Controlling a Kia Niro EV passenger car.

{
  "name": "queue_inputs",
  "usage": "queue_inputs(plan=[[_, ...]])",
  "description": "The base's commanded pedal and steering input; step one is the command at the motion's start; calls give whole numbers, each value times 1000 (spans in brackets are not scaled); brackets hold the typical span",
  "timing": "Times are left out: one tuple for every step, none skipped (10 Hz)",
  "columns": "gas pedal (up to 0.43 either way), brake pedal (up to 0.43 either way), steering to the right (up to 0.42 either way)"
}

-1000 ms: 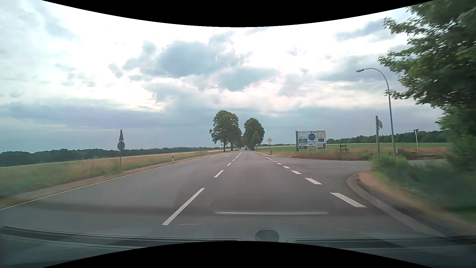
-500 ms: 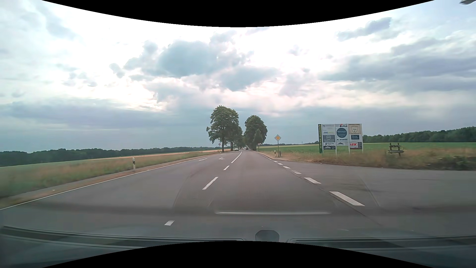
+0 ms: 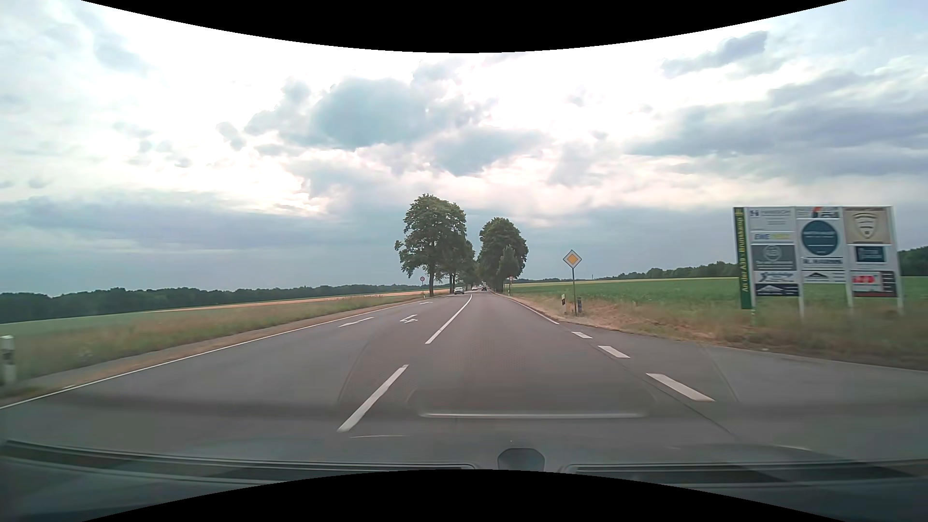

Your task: Follow the waypoints while adhering to traffic rules and regulations

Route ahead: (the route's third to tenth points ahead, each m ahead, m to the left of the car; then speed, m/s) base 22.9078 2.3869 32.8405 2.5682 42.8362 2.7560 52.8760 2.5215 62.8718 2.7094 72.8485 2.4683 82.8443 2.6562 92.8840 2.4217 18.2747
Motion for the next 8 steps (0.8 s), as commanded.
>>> queue_inputs(plan=[[240,0,-5],[240,0,-3],[240,0,-3],[240,0,-3],[240,0,-3],[240,0,-3],[240,0,-4],[240,0,-4]])
